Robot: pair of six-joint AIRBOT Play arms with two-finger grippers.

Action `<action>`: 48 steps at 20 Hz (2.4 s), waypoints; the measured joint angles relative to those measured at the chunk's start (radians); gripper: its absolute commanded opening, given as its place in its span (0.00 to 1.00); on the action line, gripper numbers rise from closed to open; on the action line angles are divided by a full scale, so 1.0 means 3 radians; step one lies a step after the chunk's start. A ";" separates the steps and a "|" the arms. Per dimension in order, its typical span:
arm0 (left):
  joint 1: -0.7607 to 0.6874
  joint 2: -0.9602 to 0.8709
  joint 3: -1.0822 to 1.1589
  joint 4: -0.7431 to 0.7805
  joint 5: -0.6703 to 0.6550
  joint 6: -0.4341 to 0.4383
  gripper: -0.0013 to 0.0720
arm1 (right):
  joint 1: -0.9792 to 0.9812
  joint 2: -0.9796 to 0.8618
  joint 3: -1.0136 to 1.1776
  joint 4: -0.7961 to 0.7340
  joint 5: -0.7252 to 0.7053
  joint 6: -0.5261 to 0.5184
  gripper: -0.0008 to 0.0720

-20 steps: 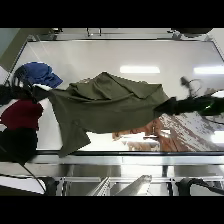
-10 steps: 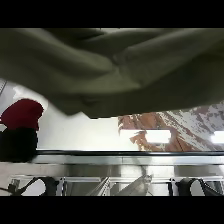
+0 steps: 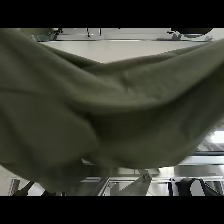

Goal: Fold the shirts.

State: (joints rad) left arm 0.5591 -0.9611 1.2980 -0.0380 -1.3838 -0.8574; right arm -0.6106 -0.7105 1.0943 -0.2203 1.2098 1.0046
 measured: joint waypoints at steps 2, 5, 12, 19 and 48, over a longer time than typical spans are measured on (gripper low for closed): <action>-0.0315 -0.0289 -0.0295 0.0359 0.0348 0.0071 0.06 | 0.0192 -0.0366 -0.0362 -0.0018 -0.0148 -0.0090 0.03; -0.0732 -0.1059 -0.0519 0.0693 0.0928 0.0202 0.49 | 0.0470 -0.1116 -0.0745 -0.0017 -0.0621 -0.0280 0.25; -0.0718 -0.2851 0.0521 0.0900 0.0458 -0.0095 0.49 | 0.0621 -0.2780 -0.0490 0.0571 -0.0824 -0.0928 0.13; -0.0413 -0.2705 0.0861 0.2255 -0.0371 -0.0815 0.49 | 0.0450 -0.2621 -0.0310 0.0395 0.0070 -0.0969 0.03; -0.0509 -0.2780 -0.0659 0.2630 -0.0209 -0.0164 0.03 | 0.0418 -0.0787 -0.1556 -0.2697 0.0462 0.1048 0.69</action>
State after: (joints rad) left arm 0.4065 -1.7950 1.1004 0.7509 -1.4464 -0.9066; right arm -0.4850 -0.9466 0.6273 -1.0294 1.3483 1.3190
